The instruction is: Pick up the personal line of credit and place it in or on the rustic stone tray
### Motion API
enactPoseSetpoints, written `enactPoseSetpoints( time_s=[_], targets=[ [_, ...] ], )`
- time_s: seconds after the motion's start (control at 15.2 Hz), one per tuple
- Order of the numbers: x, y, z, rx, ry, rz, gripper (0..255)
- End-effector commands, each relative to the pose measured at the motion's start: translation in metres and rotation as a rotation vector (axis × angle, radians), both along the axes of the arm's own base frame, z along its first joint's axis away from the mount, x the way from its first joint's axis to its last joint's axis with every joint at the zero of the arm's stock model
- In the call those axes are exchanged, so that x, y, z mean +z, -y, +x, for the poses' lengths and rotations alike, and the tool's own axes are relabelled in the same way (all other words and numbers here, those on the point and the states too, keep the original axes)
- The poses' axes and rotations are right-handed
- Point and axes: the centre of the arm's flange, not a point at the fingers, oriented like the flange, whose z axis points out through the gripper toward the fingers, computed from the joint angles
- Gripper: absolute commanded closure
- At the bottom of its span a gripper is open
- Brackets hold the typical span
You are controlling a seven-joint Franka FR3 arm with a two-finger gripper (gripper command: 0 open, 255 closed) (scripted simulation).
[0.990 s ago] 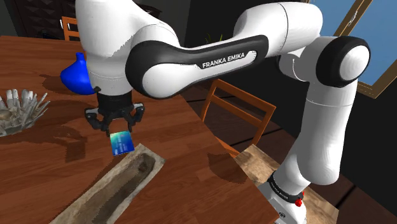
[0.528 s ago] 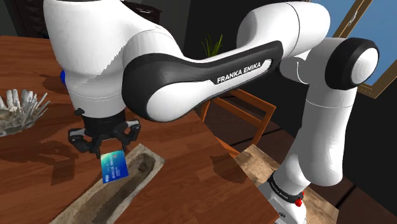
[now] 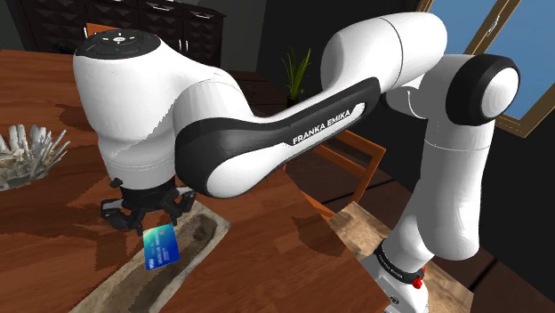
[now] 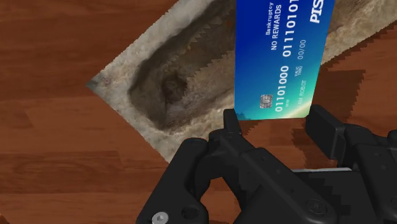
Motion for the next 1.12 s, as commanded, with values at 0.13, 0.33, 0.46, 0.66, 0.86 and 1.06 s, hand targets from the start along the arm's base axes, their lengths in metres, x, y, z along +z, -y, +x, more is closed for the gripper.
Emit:
enactPoseSetpoints(
  time_s=[0.13,0.33,0.46,0.66,0.86,1.06],
  targets=[
    [-0.021,0.0,0.0,0.0,0.0,0.0,255],
    [-0.035,0.0,0.0,0.0,0.0,0.0,255],
    [-0.035,0.0,0.0,0.0,0.0,0.0,255],
    [-0.035,0.0,0.0,0.0,0.0,0.0,255],
    [-0.035,0.0,0.0,0.0,0.0,0.0,0],
    [-0.035,0.0,0.0,0.0,0.0,0.0,0]
  ],
)
